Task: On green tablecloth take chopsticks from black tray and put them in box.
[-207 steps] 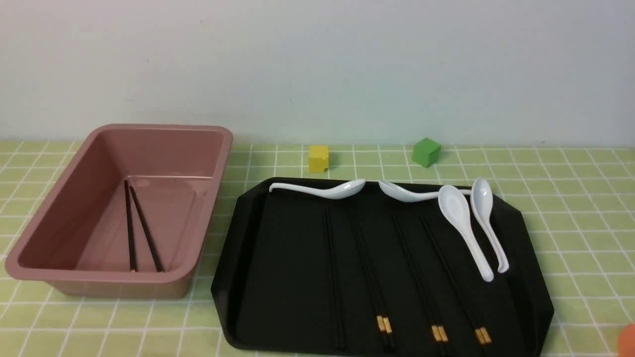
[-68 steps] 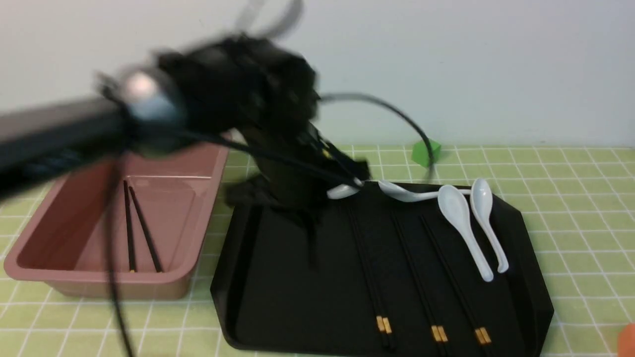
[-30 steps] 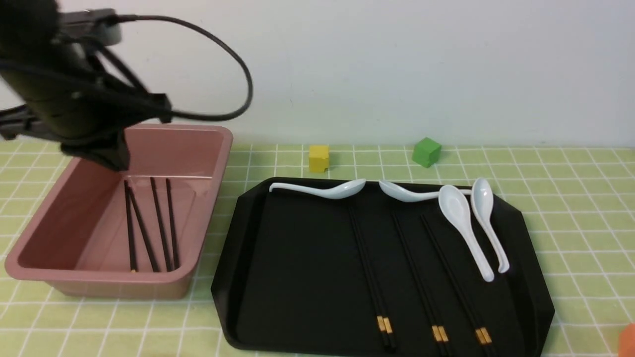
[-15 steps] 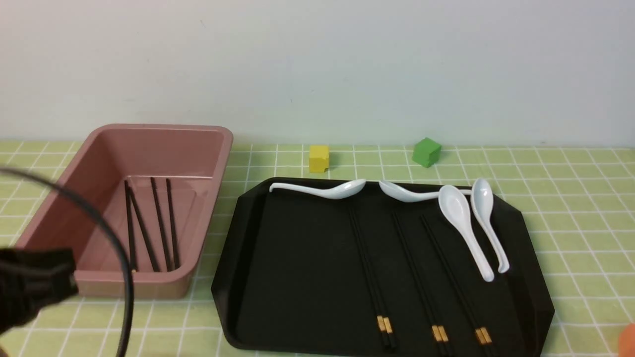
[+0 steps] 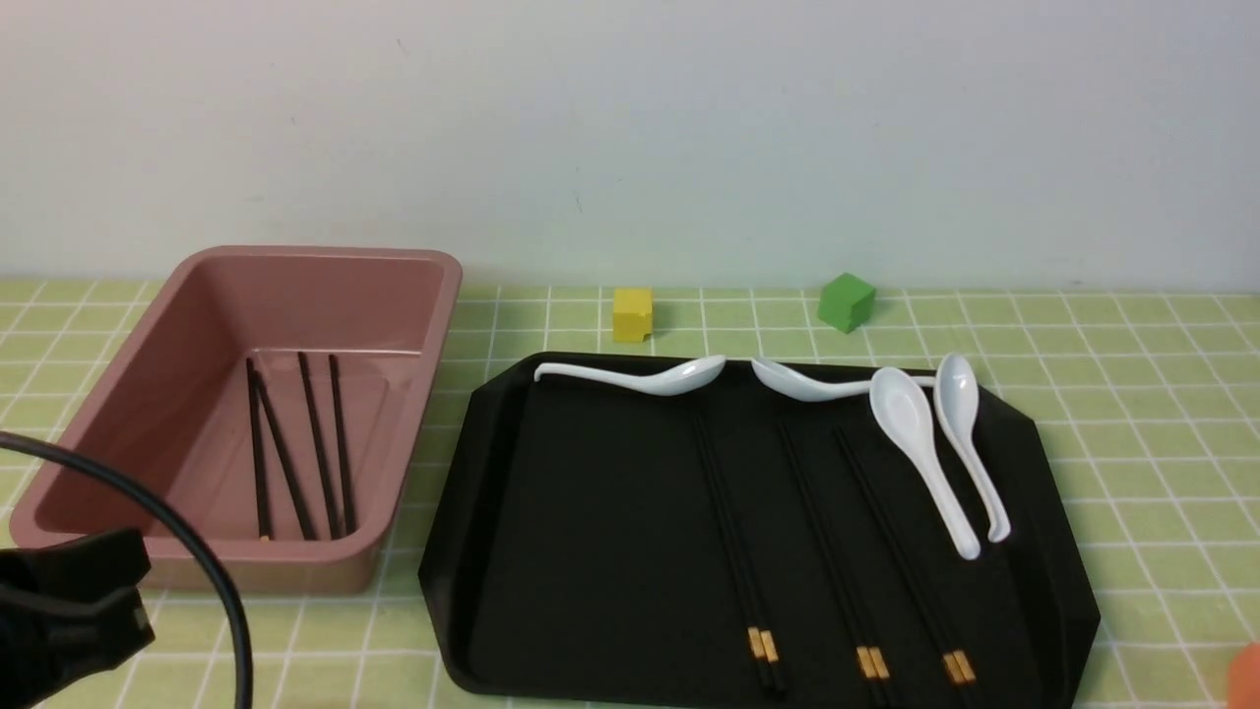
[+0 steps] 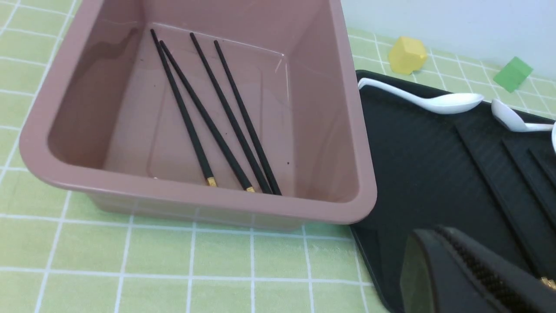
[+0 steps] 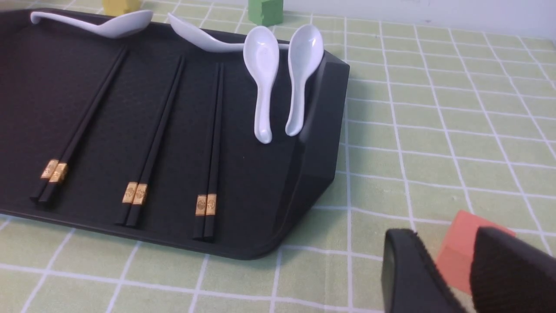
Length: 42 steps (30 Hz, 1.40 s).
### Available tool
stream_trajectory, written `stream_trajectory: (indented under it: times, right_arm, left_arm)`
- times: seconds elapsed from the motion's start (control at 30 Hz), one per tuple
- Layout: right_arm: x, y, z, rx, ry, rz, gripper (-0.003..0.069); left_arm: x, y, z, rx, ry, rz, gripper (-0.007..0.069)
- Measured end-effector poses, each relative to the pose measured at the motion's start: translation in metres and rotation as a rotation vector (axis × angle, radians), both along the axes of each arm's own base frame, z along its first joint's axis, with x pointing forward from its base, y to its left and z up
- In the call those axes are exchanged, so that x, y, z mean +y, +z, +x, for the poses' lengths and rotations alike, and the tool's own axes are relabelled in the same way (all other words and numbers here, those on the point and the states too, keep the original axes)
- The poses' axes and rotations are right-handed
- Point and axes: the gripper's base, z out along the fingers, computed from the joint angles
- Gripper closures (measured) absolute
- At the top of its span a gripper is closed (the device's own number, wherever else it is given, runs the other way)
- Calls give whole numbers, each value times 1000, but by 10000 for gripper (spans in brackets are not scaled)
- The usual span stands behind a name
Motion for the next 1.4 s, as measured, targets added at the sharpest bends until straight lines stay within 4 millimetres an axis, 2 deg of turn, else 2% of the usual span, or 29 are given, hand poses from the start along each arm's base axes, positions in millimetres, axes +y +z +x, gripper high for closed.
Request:
stream_trajectory:
  times: [0.27, 0.4, 0.5, 0.6, 0.77, 0.83, 1.4]
  right_arm:
    - [0, 0, 0, 0, 0, 0, 419]
    - [0, 0, 0, 0, 0, -1, 419]
    - [0, 0, 0, 0, 0, -1, 419]
    - [0, 0, 0, 0, 0, -1, 419]
    - [0, 0, 0, 0, 0, -1, 419]
    - [0, 0, 0, 0, 0, -1, 419]
    - [0, 0, 0, 0, 0, -1, 419]
  left_arm:
    - [1, 2, -3, -17, 0, -4, 637]
    - [5, 1, -24, -105, 0, -21, 637]
    - [9, -12, -41, -157, 0, -29, 637]
    - [13, -41, -56, -171, 16, -31, 637]
    - [18, -84, -67, -118, 71, -17, 636]
    - [19, -95, -70, -98, 80, -13, 636]
    - [19, -97, -71, -111, 83, -13, 635]
